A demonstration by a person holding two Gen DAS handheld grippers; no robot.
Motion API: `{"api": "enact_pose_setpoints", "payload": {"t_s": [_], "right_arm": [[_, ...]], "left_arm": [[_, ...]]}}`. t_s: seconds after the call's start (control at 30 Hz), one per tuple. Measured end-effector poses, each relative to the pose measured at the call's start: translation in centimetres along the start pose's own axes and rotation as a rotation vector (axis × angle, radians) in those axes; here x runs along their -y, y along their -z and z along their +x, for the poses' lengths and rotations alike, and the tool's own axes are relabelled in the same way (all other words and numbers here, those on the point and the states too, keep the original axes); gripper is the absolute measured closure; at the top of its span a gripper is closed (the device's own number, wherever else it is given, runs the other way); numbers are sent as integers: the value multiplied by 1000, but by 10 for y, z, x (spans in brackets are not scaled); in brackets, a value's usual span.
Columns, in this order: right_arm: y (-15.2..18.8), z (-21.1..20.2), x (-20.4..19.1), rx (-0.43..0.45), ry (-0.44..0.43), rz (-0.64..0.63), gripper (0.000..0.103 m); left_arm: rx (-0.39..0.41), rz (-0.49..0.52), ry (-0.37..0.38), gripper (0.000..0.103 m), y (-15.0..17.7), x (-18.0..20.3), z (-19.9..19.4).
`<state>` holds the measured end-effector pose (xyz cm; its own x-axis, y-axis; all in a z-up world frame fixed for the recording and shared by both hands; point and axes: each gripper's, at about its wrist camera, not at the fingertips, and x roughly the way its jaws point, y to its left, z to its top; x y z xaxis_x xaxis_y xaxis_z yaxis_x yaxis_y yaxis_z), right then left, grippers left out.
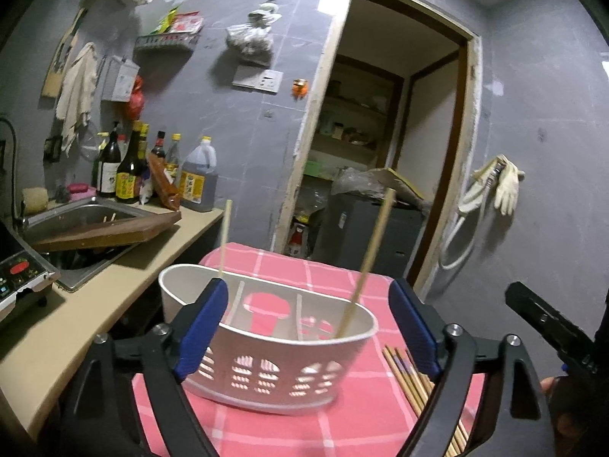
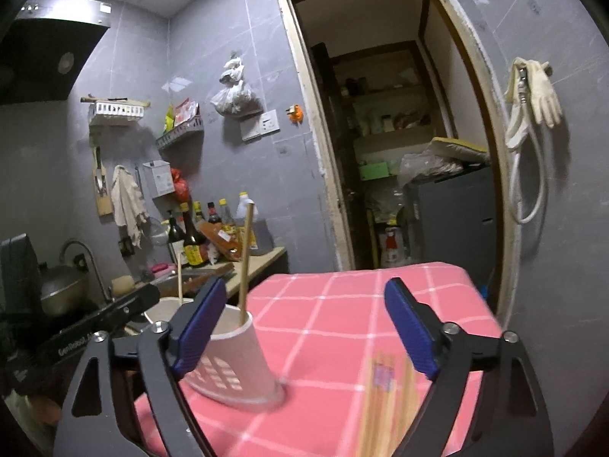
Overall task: Organize utensils
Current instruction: 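Lower both chopsticks into the white holder and open both grippers, then move both grippers back to the remaining chopsticks on the tablecloth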
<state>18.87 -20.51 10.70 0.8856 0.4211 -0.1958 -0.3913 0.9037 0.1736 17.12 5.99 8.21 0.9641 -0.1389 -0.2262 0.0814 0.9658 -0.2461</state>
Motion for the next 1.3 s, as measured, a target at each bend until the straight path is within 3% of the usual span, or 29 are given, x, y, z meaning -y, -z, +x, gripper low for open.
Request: {"api": "enact_pose_setpoints", "payload": {"t_s": [0.1, 0.33, 0.73, 0.87, 1.13, 1.3], "right_arm": [[3, -16, 10, -8, 32, -8, 0], [16, -37, 32, -38, 122, -26, 0], [43, -29, 71, -137, 215, -21, 0], [52, -15, 81, -219, 233, -15, 1], [70, 15, 94, -409, 224, 14, 34], [79, 29, 93, -500, 208, 5, 50]], "left_arm": [[-14, 22, 21, 14, 7, 14, -2], [-91, 75, 74, 9, 32, 49, 3], [-215, 138, 53, 9, 75, 79, 32], [-271, 144, 51, 9, 85, 83, 46], [-373, 166, 76, 12, 97, 92, 75], [-452, 168, 108, 30, 104, 97, 95]]}}
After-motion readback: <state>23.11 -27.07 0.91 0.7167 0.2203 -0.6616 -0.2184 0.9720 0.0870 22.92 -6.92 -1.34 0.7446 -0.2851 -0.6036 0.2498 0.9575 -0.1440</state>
